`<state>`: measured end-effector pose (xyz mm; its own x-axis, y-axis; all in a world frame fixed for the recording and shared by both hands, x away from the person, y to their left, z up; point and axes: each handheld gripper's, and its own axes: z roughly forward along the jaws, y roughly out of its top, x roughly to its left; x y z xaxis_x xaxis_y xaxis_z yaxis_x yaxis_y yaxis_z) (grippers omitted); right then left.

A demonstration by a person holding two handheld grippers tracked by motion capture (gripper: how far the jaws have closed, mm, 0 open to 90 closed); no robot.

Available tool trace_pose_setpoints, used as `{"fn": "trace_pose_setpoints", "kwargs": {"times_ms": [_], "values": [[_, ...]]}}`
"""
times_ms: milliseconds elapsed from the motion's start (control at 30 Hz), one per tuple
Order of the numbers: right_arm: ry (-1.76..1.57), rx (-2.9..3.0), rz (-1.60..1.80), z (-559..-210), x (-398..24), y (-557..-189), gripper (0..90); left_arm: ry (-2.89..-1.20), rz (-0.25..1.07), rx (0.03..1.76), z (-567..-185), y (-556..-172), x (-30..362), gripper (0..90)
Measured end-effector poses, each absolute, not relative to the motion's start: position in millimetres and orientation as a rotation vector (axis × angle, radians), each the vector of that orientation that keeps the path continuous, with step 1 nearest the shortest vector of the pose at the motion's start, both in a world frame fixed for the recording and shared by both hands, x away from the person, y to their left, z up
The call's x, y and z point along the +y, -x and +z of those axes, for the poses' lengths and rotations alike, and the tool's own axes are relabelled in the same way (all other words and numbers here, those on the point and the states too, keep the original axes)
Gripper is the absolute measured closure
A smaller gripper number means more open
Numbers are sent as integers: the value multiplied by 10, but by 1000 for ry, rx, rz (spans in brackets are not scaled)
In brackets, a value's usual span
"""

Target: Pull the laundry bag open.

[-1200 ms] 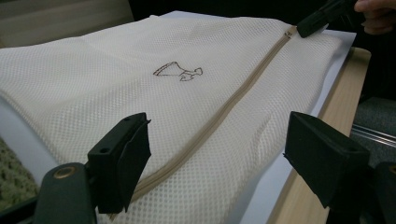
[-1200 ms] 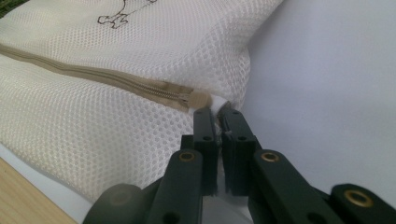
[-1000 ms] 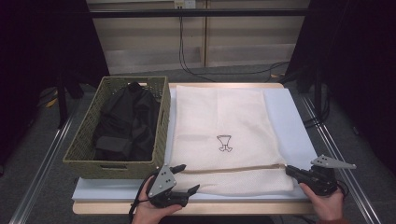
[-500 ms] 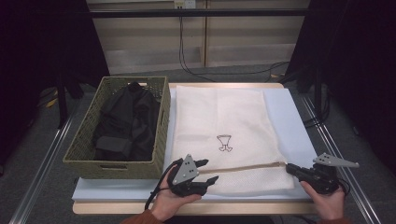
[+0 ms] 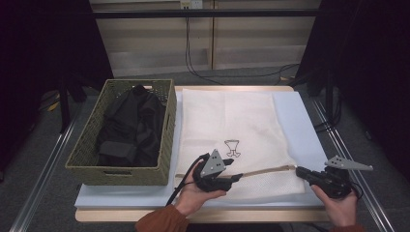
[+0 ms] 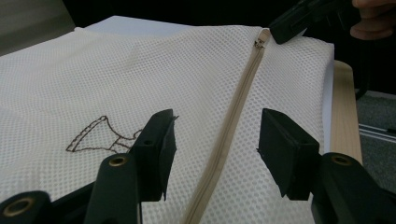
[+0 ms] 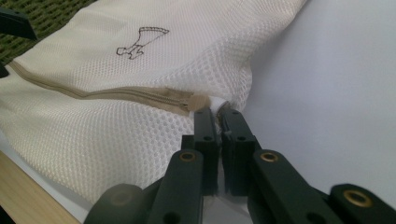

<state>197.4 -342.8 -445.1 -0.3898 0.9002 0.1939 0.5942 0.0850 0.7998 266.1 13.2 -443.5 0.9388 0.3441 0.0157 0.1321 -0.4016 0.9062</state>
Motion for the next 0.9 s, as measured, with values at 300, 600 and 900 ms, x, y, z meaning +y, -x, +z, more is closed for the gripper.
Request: {"fn": "trace_pose_setpoints", "kwargs": {"times_ms": [300,600,900], "values": [[-1459,2038,1217,-4360,-3402,-2023,866,-1968,200,378,-4378,-2818,-34,554],[-1430,2047,1231,-4284,-3352,-2077,869,-1973,150,280,-4292,-2823,-291,701],[-1412,2051,1243,-4247,-3331,-2081,871,-2013,107,204,-4281,-2782,-663,783]]}}
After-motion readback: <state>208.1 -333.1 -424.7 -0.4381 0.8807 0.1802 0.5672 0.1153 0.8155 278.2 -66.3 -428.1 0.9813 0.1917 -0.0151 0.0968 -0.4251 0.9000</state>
